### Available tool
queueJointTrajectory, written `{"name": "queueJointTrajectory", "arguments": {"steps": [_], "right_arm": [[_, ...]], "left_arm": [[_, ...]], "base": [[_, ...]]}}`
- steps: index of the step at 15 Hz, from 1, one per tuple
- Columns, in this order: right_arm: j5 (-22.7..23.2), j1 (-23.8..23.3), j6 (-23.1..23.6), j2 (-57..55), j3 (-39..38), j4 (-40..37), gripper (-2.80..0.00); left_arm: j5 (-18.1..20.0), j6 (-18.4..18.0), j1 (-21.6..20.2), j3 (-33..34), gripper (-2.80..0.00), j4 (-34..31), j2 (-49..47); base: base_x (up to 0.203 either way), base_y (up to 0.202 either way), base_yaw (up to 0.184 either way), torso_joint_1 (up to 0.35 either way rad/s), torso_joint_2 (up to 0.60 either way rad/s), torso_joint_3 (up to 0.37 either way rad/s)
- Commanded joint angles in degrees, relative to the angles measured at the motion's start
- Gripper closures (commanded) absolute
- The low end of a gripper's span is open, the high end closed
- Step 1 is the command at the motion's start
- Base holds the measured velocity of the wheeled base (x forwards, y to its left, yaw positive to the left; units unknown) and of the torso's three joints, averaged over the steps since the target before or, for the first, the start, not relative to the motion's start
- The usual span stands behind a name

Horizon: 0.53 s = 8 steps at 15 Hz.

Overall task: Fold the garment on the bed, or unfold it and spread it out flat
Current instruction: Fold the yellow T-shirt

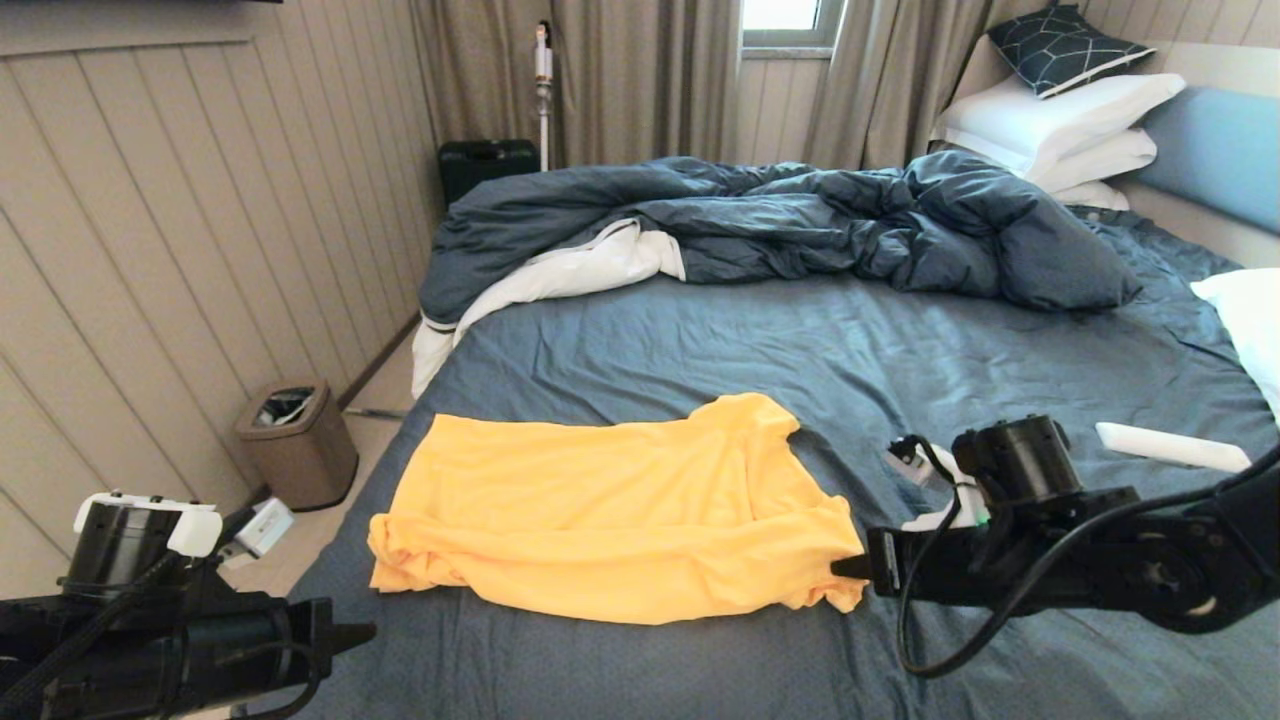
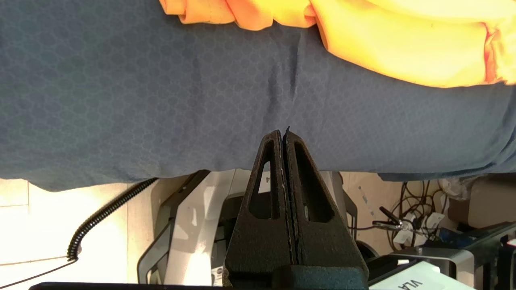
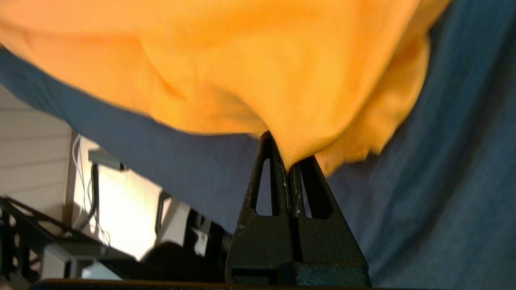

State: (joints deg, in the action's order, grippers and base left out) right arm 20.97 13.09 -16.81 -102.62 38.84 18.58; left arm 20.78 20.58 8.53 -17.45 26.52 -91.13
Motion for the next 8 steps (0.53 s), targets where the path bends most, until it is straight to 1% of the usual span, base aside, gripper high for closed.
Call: {"name": "queueJointTrajectory", "arguments": {"steps": [1, 2, 4, 5, 8], "right_arm": [[0.0, 0.0, -1.4, -0.6, 4.0, 0.0, 0.00], [-0.2, 0.0, -1.8, -1.2, 6.0, -1.0, 0.00], [-2.2, 0.0, -2.1, -3.6, 10.2, -2.9, 0.00], [-3.5, 0.0, -2.3, -4.7, 11.7, -3.2, 0.00], [-4.8, -0.1, -2.5, -7.2, 15.4, -3.3, 0.00]], "left_arm": [[0.1, 0.2, 0.0, 0.0, 0.00, 0.2, 0.4], [0.1, 0.3, 0.1, 0.0, 0.00, 0.2, 0.7], [0.0, 0.3, 0.0, 0.1, 0.00, 0.2, 0.8], [0.0, 0.3, 0.0, 0.1, 0.00, 0.2, 0.8], [0.0, 0.3, 0.0, 0.0, 0.00, 0.3, 0.9]], "base": [[0.000, 0.000, 0.000, 0.000, 0.00, 0.000], [0.000, 0.000, 0.000, 0.000, 0.00, 0.000], [0.000, 0.000, 0.000, 0.000, 0.00, 0.000], [0.000, 0.000, 0.000, 0.000, 0.00, 0.000], [0.000, 0.000, 0.000, 0.000, 0.00, 0.000]]}}
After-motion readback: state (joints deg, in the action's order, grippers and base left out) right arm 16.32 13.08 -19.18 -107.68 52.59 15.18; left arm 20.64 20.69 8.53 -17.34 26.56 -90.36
